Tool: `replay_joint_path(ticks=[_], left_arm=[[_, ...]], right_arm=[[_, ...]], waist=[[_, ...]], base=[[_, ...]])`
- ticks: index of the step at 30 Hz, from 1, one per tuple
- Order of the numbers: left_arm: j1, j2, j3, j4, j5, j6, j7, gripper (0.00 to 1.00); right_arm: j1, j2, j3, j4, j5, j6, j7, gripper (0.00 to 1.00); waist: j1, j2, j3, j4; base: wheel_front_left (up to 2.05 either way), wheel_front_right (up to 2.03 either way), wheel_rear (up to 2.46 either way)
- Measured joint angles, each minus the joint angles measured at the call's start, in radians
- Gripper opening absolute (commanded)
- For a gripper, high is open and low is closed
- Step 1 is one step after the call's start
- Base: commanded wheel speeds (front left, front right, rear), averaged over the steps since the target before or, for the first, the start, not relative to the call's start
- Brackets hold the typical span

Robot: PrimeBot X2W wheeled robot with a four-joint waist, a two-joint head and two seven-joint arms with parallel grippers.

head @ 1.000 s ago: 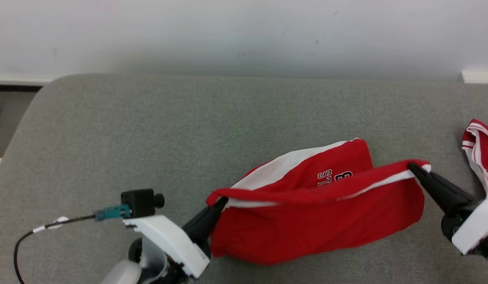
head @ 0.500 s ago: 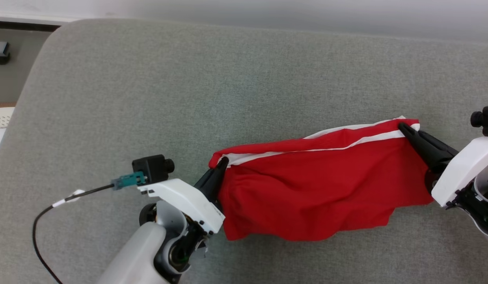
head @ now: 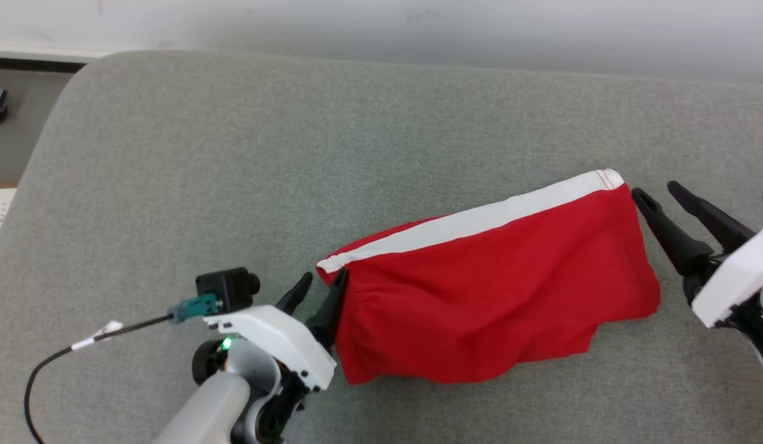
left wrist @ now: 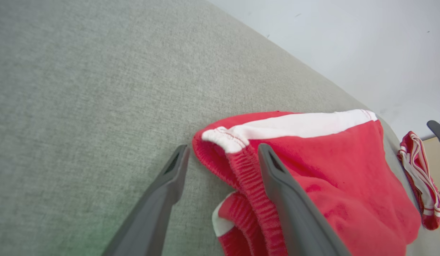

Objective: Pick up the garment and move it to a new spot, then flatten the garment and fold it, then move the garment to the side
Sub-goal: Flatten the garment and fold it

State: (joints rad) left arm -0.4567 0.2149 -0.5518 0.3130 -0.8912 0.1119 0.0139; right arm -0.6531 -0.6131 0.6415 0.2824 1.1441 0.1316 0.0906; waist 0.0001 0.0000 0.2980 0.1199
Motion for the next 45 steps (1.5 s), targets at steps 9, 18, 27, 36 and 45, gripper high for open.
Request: replay_joint_path(ticks=[9, 18, 27, 36, 45], left_arm=[[0.072, 0.089, -0.025, -0.147, 0.195, 0.142, -0.145, 1.0], [0.114, 0.029, -0.005, -0.226, 0.354, 0.24, -0.272, 1.0], [0.173, -0.049, 0.046, -0.276, 0.504, 0.184, -0.277, 1.0], [0.22, -0.113, 0.107, -0.247, 0.563, 0.116, -0.277, 1.0], [0.261, -0.135, 0.166, -0.213, 0.629, 0.064, -0.278, 1.0]], right_arm=[[0.047, -0.123, 0.085, -0.006, -0.032, 0.0, 0.038, 1.0], [0.036, -0.123, 0.095, 0.048, 0.115, 0.0, 0.154, 1.0], [-0.019, -0.12, 0.102, 0.123, 0.205, 0.0, 0.265, 1.0], [-0.038, -0.073, 0.121, 0.095, 0.257, 0.0, 0.293, 0.0], [0.0, -0.044, 0.111, 0.092, 0.299, 0.0, 0.188, 0.0]], waist=[[-0.0001, 0.0, -0.03, -0.018], [-0.0001, 0.0, -0.002, 0.037], [-0.0001, 0.0, 0.027, 0.116], [-0.0001, 0.0, 0.036, 0.13], [-0.0001, 0.0001, 0.003, 0.084]], base=[[0.0, 0.0, 0.0], [0.0, 0.0, 0.0], [0.0, 0.0, 0.0], [0.0, 0.0, 0.0], [0.0, 0.0, 0.0]])
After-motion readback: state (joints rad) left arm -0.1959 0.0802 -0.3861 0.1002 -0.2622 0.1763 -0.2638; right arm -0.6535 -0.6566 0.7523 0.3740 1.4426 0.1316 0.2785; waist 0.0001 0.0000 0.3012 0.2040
